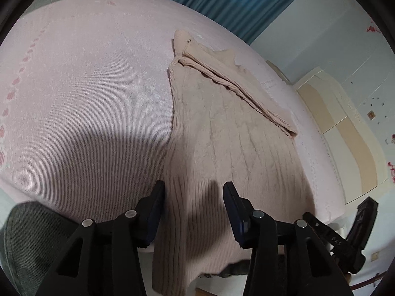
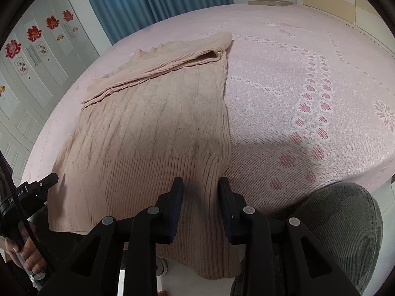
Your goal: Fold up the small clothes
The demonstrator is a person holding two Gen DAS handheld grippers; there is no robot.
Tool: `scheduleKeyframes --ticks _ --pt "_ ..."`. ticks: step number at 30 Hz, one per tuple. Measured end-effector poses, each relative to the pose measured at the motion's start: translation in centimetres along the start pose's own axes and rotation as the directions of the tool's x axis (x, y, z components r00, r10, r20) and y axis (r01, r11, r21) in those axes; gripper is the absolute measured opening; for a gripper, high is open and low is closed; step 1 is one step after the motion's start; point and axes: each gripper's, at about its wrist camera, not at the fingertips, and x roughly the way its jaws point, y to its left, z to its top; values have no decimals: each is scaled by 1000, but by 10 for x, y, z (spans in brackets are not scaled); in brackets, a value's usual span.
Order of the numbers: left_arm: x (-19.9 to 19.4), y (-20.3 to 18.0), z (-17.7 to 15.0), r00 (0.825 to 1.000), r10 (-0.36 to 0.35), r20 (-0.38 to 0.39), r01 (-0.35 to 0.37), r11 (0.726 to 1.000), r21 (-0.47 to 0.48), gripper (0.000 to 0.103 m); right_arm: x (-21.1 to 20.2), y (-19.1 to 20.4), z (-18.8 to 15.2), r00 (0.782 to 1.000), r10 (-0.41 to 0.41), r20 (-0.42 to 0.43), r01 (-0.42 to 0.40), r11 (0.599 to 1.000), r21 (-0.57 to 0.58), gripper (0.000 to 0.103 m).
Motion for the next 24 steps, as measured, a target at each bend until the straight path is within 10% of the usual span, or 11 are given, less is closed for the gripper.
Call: scheduleKeyframes --ticks 11,17,24 --pt "-12 -5 -21 999 -11 -39 11 1000 7 40 -7 -17 -14 989 121 -80 -114 989 95 30" --pt "-7 -6 -21 998 44 -55 -43 999 13 10 -4 -2 -15 991 97 -95 -94 995 30 10" --pt "-28 -14 -3 1000 0 2 0 1000 10 7 -37 23 -2 991 126 33 -123 988 -94 9"
